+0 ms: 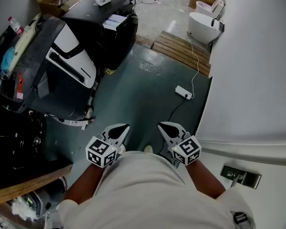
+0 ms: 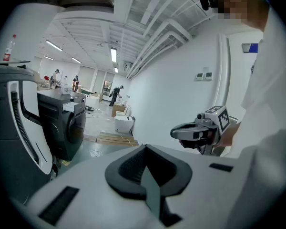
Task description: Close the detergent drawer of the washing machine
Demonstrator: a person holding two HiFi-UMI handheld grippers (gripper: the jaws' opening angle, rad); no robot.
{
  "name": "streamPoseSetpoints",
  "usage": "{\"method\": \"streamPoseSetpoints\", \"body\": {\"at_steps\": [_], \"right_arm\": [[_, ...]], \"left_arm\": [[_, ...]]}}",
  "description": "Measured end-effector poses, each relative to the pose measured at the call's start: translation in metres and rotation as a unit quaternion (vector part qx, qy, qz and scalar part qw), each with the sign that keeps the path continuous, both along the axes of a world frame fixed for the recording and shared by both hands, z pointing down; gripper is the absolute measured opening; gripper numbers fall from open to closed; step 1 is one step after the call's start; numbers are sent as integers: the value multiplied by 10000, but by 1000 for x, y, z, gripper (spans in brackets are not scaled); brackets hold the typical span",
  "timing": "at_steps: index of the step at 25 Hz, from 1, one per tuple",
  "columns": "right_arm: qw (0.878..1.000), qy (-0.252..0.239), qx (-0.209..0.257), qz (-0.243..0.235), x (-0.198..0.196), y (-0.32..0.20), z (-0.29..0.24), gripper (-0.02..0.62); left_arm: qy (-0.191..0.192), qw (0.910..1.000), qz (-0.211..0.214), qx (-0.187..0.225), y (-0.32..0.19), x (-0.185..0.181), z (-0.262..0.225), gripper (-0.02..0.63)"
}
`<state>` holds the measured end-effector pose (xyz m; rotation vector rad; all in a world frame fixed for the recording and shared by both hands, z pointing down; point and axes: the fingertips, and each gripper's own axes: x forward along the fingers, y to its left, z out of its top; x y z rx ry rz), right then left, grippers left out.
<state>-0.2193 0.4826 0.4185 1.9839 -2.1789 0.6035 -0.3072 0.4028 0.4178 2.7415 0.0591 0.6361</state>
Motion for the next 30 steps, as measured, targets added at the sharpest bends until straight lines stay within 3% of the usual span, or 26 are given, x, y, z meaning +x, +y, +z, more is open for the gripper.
{"method": "streamPoseSetpoints", "body": {"at_steps": [9, 15, 21, 30], "right_arm": [[9999, -29, 68, -121, 47, 39, 4, 3], [9998, 26, 151, -162, 73, 36, 8, 9], [9995, 266, 117, -74, 109, 8, 18, 69], [9980, 620, -61, 82, 182, -71, 14, 69]], "left_arm": [[78, 9996, -261, 56, 40, 50, 1, -2], [-67, 9997, -228, 72, 45, 72, 8, -2], [-82, 9999, -75, 133, 23, 107, 19, -2], [166, 9998, -42, 139, -59, 186, 17, -2]]}}
